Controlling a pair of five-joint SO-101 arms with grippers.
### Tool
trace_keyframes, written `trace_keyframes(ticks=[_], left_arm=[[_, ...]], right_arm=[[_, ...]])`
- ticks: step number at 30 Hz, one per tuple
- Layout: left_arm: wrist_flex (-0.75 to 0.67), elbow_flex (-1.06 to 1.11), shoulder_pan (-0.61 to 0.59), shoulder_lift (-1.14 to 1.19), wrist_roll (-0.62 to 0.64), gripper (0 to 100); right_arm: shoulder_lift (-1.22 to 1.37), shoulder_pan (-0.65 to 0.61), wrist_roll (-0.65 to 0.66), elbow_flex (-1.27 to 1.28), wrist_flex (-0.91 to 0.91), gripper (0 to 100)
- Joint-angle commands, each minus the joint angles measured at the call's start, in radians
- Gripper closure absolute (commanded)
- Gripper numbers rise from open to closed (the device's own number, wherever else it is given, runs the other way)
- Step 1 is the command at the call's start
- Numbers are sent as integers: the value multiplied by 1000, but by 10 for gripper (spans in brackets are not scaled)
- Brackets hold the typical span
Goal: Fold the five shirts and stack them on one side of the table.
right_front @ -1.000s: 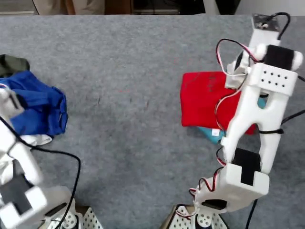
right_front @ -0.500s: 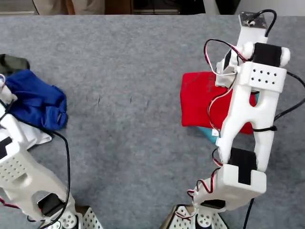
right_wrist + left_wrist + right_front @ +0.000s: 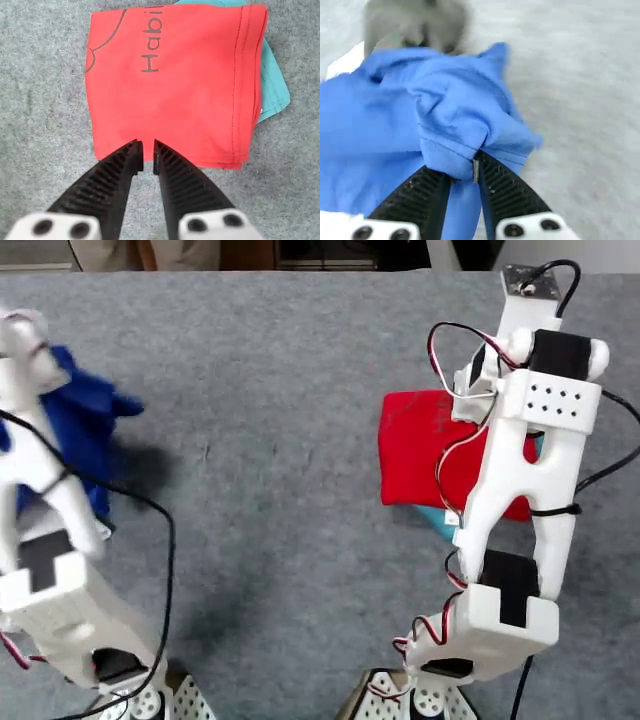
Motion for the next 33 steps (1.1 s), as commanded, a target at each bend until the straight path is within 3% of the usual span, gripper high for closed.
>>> trace_keyframes(ticks=[1,10,13,18,22,24,29,33], left_arm=[[15,-38,184,-177,6,982],[15,463,611,-476,3,982],[15,620,678,-565,-52,967],[15,781,689,-756,-64,777],[12,802,600,-915,-44,728],[-12,790,471,-964,-44,726],[-356,944,49,-901,-23,728],[-614,1119,-69,-707,-38,725]], right_arm=[[-4,-5,-12,-2,14,944],[-2,-5,-5,-2,21,941],[-2,-13,-5,-2,18,940],[27,-53,-5,-4,12,940],[76,-145,-5,-15,11,940],[97,-203,-5,-22,11,940],[163,-364,-12,-88,14,939],[252,-519,-12,-127,17,884]])
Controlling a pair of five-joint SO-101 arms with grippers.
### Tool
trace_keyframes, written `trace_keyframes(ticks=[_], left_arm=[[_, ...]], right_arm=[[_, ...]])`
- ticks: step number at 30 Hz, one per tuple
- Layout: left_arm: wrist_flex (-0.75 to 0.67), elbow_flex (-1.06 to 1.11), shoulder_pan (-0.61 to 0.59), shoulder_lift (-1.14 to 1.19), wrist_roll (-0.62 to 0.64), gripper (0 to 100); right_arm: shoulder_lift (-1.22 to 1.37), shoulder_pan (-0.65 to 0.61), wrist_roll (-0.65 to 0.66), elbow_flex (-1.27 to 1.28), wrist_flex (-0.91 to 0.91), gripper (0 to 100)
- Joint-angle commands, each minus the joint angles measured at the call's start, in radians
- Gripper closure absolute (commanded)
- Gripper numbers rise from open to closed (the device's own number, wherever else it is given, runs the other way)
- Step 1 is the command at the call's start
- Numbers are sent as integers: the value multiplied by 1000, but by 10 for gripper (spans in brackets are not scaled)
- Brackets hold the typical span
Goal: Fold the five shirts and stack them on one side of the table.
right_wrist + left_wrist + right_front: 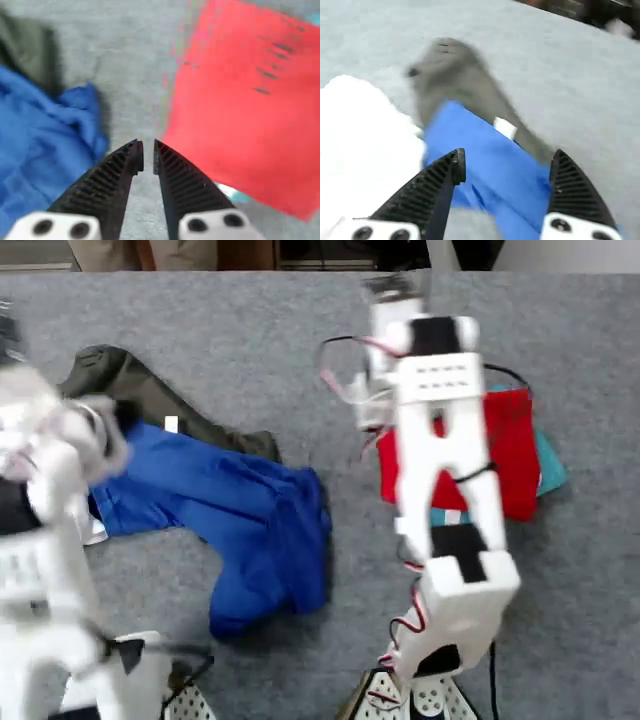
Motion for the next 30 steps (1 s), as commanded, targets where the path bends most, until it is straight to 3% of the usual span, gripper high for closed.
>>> trace_keyframes(ticks=[1,6,10,13,18,22,26,28,30], left_arm=[[-230,109,-87,170,-18,725],[-420,66,-87,460,11,725],[-516,-60,-89,711,80,725],[-505,-206,-84,900,130,728],[-370,-486,-86,1141,196,729],[-253,-690,-87,1279,213,756],[-201,-858,-89,1399,212,900],[-183,-928,-89,1449,207,981],[-152,-993,-91,1495,212,971]], right_arm=[[61,-147,-12,-58,9,846],[185,-289,-14,-58,9,652],[262,-343,-54,-58,9,616],[328,-369,-63,-58,6,616],[443,-374,-63,-58,8,619],[486,-360,-63,-58,11,766],[486,-346,-61,-59,11,994],[486,-335,-61,-59,12,966],[484,-312,-61,-58,18,952]])
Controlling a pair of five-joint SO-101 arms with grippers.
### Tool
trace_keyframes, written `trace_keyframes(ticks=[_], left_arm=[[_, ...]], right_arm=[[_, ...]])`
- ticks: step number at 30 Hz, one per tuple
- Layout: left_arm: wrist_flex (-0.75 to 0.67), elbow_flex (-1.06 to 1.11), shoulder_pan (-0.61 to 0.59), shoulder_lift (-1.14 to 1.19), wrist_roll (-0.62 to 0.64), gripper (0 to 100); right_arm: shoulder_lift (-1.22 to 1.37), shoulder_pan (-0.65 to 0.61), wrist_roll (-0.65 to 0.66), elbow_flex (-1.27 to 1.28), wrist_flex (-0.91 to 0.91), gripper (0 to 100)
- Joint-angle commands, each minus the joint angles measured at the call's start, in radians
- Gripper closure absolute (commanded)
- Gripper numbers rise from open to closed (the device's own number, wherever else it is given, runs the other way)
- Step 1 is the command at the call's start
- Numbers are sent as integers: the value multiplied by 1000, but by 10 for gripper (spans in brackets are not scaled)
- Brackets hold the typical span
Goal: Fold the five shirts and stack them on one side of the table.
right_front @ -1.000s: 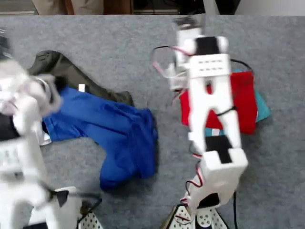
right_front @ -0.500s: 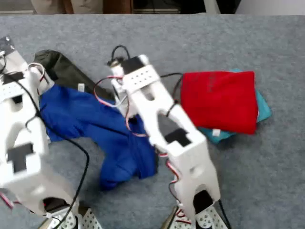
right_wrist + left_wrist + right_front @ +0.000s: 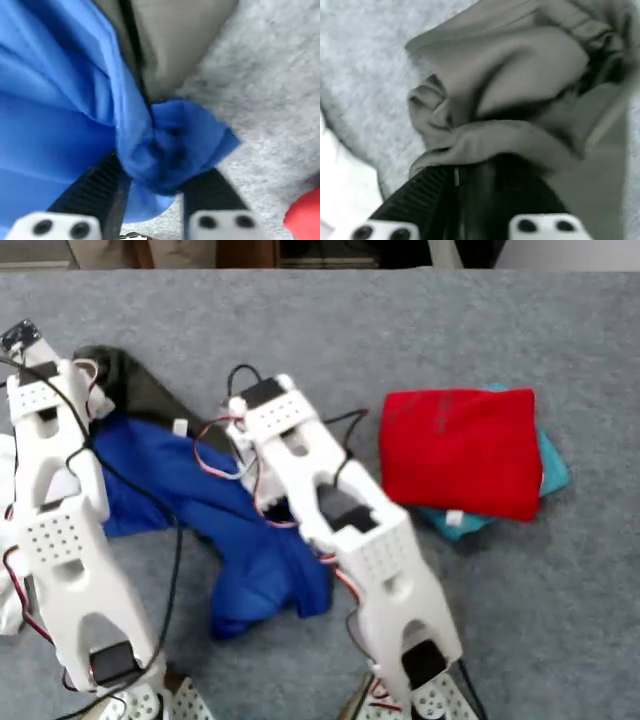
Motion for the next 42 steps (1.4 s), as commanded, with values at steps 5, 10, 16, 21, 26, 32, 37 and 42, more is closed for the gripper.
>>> trace_keyframes(ticks=[5,10,16,21,26,32,37,42], left_arm=[[144,-311,-54,87,3,981],[245,-559,-160,85,5,981],[342,-890,-299,84,6,981],[382,-1000,-434,15,55,981],[400,-1000,-585,-151,94,981],[457,-1002,-681,-283,87,981],[457,-1002,-752,-380,87,981],[450,-1002,-790,-486,84,980]], right_arm=[[-56,97,-9,-5,23,991],[-228,157,-3,44,23,994],[-420,209,25,130,20,994],[-489,259,26,174,20,994],[-501,272,26,234,20,994],[-501,272,28,268,18,994],[-501,274,26,269,18,994],[-498,269,18,269,18,994]])
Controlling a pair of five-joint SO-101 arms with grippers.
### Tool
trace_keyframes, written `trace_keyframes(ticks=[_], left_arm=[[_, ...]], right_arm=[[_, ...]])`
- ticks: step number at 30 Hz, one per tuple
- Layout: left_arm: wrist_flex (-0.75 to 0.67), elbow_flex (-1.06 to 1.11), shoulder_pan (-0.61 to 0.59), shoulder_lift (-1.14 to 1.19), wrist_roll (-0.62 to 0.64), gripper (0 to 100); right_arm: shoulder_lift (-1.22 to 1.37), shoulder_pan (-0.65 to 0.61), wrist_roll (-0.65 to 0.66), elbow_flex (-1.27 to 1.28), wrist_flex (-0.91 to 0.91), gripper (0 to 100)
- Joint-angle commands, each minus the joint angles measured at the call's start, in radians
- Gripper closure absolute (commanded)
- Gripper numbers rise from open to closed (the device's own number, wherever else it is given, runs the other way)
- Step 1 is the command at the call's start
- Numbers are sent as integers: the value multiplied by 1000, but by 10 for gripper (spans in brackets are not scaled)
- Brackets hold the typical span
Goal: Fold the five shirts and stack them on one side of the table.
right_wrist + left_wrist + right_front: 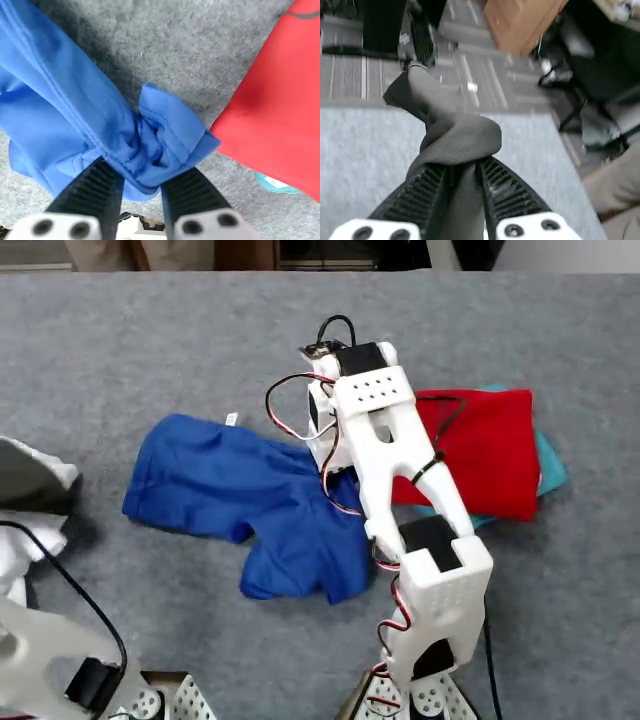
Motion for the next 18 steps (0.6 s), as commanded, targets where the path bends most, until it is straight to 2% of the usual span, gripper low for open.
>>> trace_keyframes(ticks=[1,6,8,12,15,18], left_arm=[[-6,-46,-15,-119,-11,980],[98,-44,40,-131,-129,961],[163,-43,72,-127,-158,902],[158,54,80,-119,-127,759],[158,129,81,-137,-129,750],[158,192,74,-183,-164,747]], right_arm=[[-65,22,0,2,18,994],[-70,21,-9,2,18,978],[-70,21,-28,2,18,922],[-71,-1,-32,2,21,760],[-71,-44,-34,2,23,681],[-105,-97,-31,2,23,677]])
